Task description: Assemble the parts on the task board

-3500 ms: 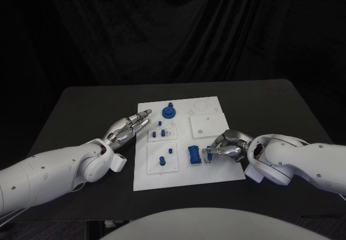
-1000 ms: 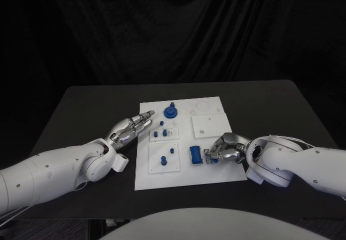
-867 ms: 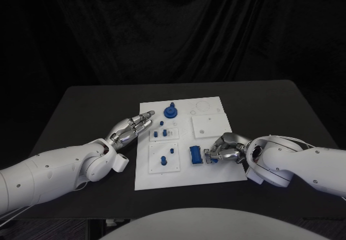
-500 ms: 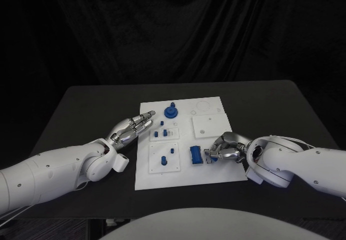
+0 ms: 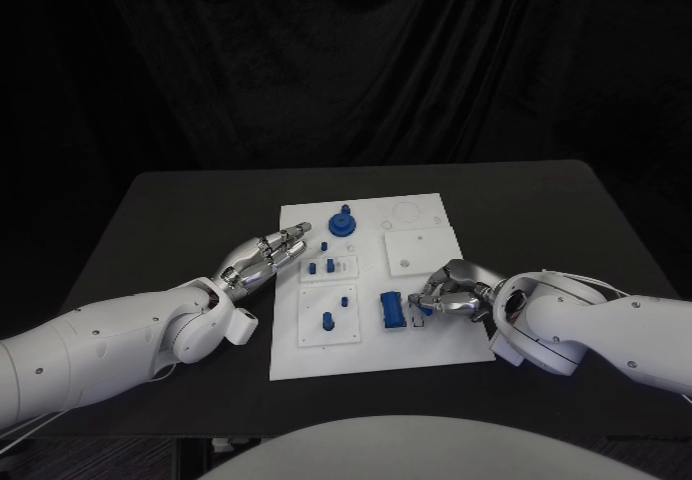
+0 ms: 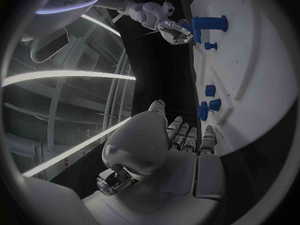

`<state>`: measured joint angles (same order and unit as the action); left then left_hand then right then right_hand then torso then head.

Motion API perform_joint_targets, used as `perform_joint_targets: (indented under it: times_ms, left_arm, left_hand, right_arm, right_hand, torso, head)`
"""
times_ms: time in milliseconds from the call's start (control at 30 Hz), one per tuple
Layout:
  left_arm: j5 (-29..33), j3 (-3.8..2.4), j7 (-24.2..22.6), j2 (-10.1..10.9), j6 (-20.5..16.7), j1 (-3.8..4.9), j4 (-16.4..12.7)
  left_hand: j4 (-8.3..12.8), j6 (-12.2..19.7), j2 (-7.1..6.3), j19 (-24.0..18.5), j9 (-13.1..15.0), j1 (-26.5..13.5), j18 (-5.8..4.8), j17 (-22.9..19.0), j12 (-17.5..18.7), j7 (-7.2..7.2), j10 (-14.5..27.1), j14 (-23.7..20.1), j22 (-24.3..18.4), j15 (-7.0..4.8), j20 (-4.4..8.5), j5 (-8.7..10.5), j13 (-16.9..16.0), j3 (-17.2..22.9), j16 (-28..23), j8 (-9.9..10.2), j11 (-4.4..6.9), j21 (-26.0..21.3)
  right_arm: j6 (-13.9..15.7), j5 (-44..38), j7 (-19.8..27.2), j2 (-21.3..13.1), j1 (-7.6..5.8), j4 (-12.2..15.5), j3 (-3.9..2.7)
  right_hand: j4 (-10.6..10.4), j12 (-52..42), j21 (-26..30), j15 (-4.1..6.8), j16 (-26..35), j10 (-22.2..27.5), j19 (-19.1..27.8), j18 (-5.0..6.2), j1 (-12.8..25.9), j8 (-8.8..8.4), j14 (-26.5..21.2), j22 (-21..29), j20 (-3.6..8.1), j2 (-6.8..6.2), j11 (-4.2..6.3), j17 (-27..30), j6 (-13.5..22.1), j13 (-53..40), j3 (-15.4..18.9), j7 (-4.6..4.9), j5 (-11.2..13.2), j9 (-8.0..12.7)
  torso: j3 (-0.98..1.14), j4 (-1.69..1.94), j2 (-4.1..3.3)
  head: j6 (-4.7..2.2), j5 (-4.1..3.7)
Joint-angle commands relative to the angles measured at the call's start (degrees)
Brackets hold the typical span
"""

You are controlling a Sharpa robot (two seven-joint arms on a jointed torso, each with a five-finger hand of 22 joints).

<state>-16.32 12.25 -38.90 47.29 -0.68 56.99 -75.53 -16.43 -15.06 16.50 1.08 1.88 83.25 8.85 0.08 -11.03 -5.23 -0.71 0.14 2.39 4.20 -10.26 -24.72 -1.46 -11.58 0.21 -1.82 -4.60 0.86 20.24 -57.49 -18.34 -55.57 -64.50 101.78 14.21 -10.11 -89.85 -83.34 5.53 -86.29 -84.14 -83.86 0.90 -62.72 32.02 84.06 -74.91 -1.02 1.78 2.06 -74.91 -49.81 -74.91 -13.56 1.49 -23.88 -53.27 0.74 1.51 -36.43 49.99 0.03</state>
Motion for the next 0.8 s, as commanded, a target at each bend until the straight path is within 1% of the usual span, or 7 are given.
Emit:
perform_joint_targets:
  times_ms: [33,67,200,400,533,700,800]
  left_arm:
    - [0.26,-0.06,-1.59,-0.10,0.80,-0.07,-0.09]
    - [0.26,-0.06,-1.57,-0.11,0.81,-0.07,-0.09]
    - [0.26,-0.06,-1.48,-0.11,0.89,-0.08,-0.11]
    - [0.26,-0.06,-1.36,-0.08,0.98,-0.08,-0.13]
    - [0.26,-0.06,-1.32,-0.07,0.97,-0.09,-0.14]
    - [0.26,-0.06,-1.26,-0.07,0.97,-0.09,-0.15]
    - [0.26,-0.06,-1.23,-0.09,0.97,-0.09,-0.13]
  left_hand:
    - [0.00,0.05,-0.02,-0.11,0.07,0.62,1.16,-0.08,-0.35,-0.31,-0.16,-0.14,0.08,0.38,-0.39,-0.10,-0.08,0.21,-0.21,-0.32,-0.41,-0.02]
    - [0.00,0.05,-0.02,-0.11,0.07,0.62,1.16,-0.08,-0.35,-0.31,-0.16,-0.14,0.08,0.38,-0.39,-0.10,-0.08,0.21,-0.21,-0.32,-0.41,-0.02]
    - [0.01,0.03,-0.02,-0.11,0.08,0.64,1.17,-0.08,-0.34,-0.33,-0.16,-0.14,0.06,0.40,-0.41,-0.09,-0.08,0.22,-0.21,-0.33,-0.43,-0.03]
    - [0.06,-0.03,-0.04,-0.10,0.09,0.70,1.18,-0.08,-0.38,-0.39,-0.17,-0.14,0.08,0.45,-0.48,-0.08,-0.09,0.24,-0.21,-0.34,-0.46,-0.02]
    - [0.11,-0.14,-0.06,-0.10,0.10,0.77,1.19,-0.08,-0.35,-0.43,-0.17,-0.14,0.08,0.48,-0.53,-0.08,-0.09,0.27,-0.21,-0.37,-0.47,-0.02]
    - [0.14,-0.09,-0.07,-0.10,0.09,0.82,1.19,-0.08,-0.36,-0.46,-0.17,-0.14,0.08,0.49,-0.55,-0.08,-0.09,0.29,-0.21,-0.36,-0.48,-0.02]
    - [0.14,-0.09,-0.07,-0.10,0.09,0.82,1.19,-0.08,-0.36,-0.46,-0.17,-0.14,0.08,0.49,-0.55,-0.08,-0.09,0.29,-0.21,-0.36,-0.48,-0.02]
  right_arm:
    - [1.74,0.01,0.01,0.07,0.14,-0.09,-0.01]
    - [1.71,-0.02,-0.10,0.09,0.14,-0.13,-0.01]
    - [1.39,-0.32,-0.83,0.16,0.14,-0.20,-0.01]
    - [0.48,-1.07,-1.89,0.18,0.14,-0.27,-0.02]
    - [0.04,-1.25,-2.16,0.13,0.14,-0.20,-0.01]
    - [-0.48,-1.39,-2.38,0.02,0.14,0.06,-0.01]
    - [-0.68,-1.44,-2.43,-0.06,0.14,0.15,-0.01]
  right_hand:
    - [-1.31,-0.15,0.32,0.33,0.27,-5.86,-2.92,1.04,1.30,0.79,3.91,-12.51,0.46,-0.21,0.42,-3.68,0.39,-15.09,0.66,0.00,3.13,-0.51]
    - [-1.64,-0.15,0.34,0.37,0.28,-5.86,-2.91,1.05,1.50,1.10,3.91,-12.51,0.48,-0.25,0.44,-3.67,0.45,-15.09,0.87,-0.04,3.96,-0.79]
    - [-2.15,-0.15,0.42,0.40,0.29,-5.86,-2.88,1.07,1.84,1.61,3.90,-12.48,0.51,-0.38,0.48,-3.64,0.58,-15.09,1.26,-0.08,4.60,-1.27]
    - [-3.70,-0.15,0.56,0.35,0.41,-5.86,-2.84,1.10,3.35,2.12,3.85,-12.43,0.50,-1.11,0.39,-3.37,1.27,-15.09,2.65,0.05,5.76,-1.94]
    - [-3.68,-0.15,0.50,0.35,0.41,-5.86,-2.87,1.08,3.32,2.14,3.85,-12.46,0.50,-1.21,0.38,-3.37,1.31,-15.09,2.72,0.04,5.76,-1.97]
    - [-3.02,-0.15,0.53,0.38,0.40,-5.86,-2.86,1.09,2.33,2.30,3.86,-12.45,0.51,-1.50,0.46,-3.41,1.68,-15.09,2.66,-0.05,5.12,-2.24]
    - [-3.20,-0.15,0.55,0.38,0.41,-5.86,-2.86,1.09,2.52,2.34,3.86,-12.44,0.51,-1.58,0.42,-3.38,1.72,-15.09,2.87,0.02,5.43,-2.30]
  torso:
    - [-0.01,-0.02,0.02]
    - [-0.02,-0.01,0.02]
    - [-0.03,0.02,0.05]
    - [-0.06,0.03,0.00]
    - [-0.06,0.07,0.01]
    - [-0.06,0.03,0.02]
    - [-0.06,0.02,0.02]
  head:
    - [0.01,0.04]
    - [0.01,0.04]
    - [0.01,0.12]
    - [0.01,0.09]
    - [0.01,0.08]
    - [0.01,0.05]
    - [0.01,0.02]
